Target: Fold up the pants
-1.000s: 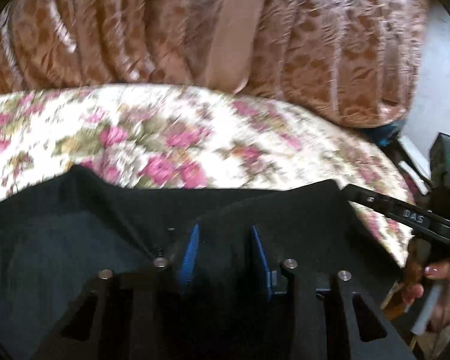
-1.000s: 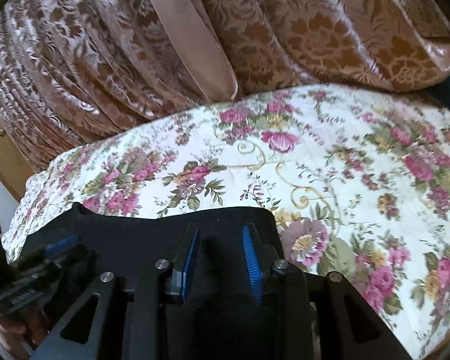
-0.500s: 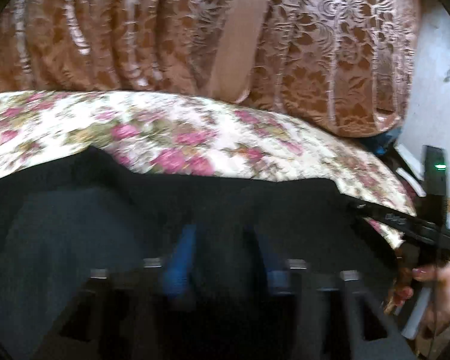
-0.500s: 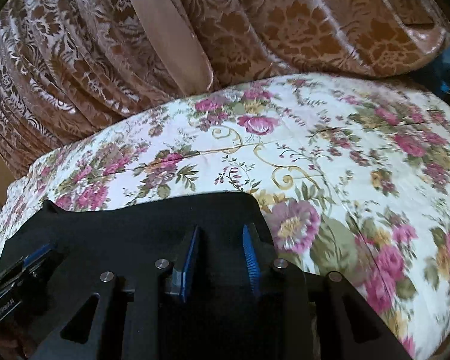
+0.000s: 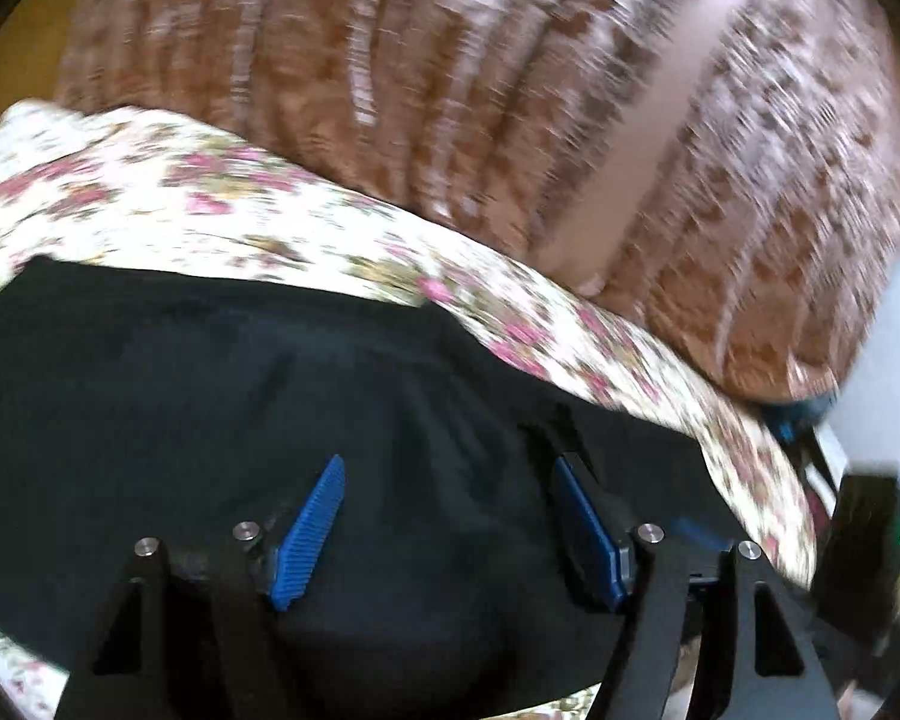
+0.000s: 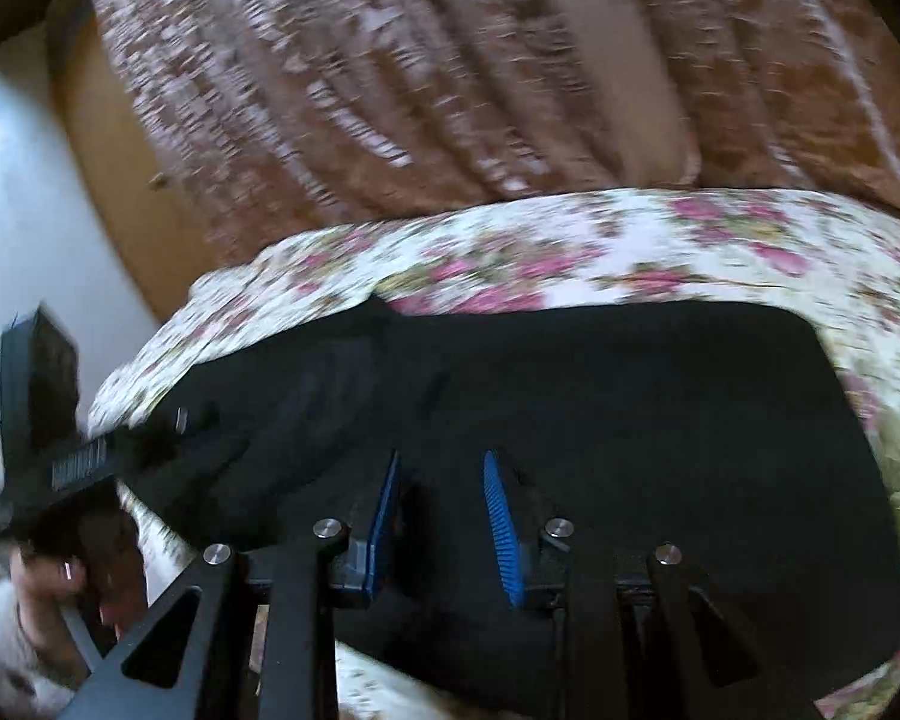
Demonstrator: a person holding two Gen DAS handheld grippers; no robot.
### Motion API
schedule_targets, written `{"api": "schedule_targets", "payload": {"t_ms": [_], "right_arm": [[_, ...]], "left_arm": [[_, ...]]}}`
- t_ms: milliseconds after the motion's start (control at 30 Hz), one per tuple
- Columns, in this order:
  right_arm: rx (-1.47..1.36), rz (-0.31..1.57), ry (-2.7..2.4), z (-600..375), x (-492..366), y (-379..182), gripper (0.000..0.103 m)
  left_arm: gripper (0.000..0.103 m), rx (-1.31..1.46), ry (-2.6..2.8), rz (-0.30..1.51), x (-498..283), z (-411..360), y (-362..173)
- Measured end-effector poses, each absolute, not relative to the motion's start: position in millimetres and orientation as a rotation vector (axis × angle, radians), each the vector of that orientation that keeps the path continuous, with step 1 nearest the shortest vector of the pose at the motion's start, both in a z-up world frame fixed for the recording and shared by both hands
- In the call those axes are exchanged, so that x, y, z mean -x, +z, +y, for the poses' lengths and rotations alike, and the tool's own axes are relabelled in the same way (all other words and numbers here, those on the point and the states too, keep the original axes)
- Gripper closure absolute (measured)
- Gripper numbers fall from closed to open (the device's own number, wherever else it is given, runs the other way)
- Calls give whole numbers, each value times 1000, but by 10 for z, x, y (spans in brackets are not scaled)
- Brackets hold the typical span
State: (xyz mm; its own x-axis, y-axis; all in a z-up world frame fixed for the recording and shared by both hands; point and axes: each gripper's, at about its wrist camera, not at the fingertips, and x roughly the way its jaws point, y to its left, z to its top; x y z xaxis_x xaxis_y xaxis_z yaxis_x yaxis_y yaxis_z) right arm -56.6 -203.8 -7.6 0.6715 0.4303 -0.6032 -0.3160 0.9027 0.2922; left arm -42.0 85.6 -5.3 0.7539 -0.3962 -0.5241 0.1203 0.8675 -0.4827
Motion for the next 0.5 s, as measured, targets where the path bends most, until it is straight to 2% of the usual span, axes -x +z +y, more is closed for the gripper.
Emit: {"api": "schedule_targets", "payload": {"t_ms": [100,500], "right_arm": [[-106,781,441,-1838,561,-243,74],[-179,769,452,-1925,556,-300,74]], "left_arm": [[31,484,-208,627,516,1142,-39],[28,717,196,542,1305,2341,-242]]}}
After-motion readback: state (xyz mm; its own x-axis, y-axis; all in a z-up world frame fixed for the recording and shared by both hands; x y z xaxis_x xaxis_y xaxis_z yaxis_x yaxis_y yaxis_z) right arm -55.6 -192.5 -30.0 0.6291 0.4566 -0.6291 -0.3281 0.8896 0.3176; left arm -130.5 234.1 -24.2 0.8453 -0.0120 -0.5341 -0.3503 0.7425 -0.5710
